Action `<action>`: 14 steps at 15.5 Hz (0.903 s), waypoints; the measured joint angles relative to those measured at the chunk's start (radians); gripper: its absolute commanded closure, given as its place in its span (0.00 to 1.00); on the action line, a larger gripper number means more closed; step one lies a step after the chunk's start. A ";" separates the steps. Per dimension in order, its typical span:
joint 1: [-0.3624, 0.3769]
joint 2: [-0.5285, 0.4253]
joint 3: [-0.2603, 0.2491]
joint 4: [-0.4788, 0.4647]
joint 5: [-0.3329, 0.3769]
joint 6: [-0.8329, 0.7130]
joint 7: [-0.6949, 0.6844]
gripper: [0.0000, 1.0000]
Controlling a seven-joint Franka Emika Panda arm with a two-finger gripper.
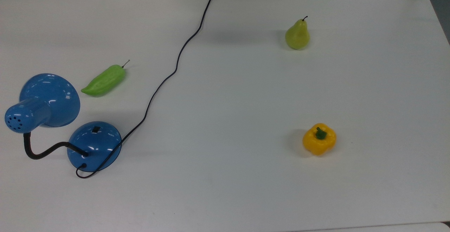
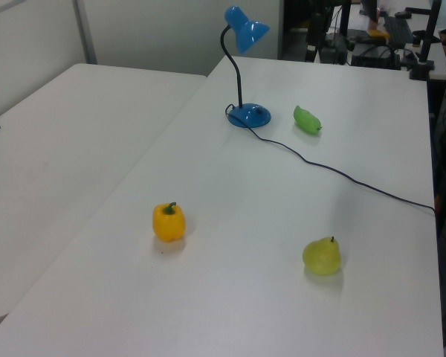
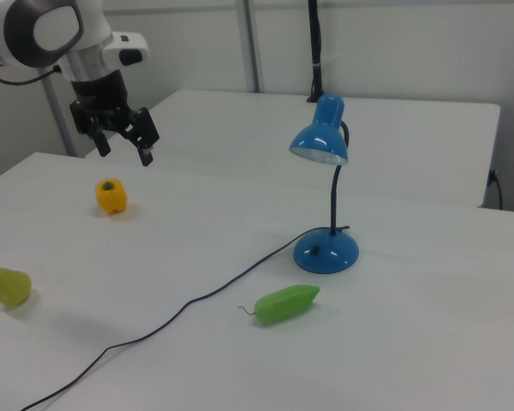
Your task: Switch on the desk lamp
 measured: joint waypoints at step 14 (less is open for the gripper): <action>0.000 0.002 -0.001 0.001 0.000 0.000 0.009 0.00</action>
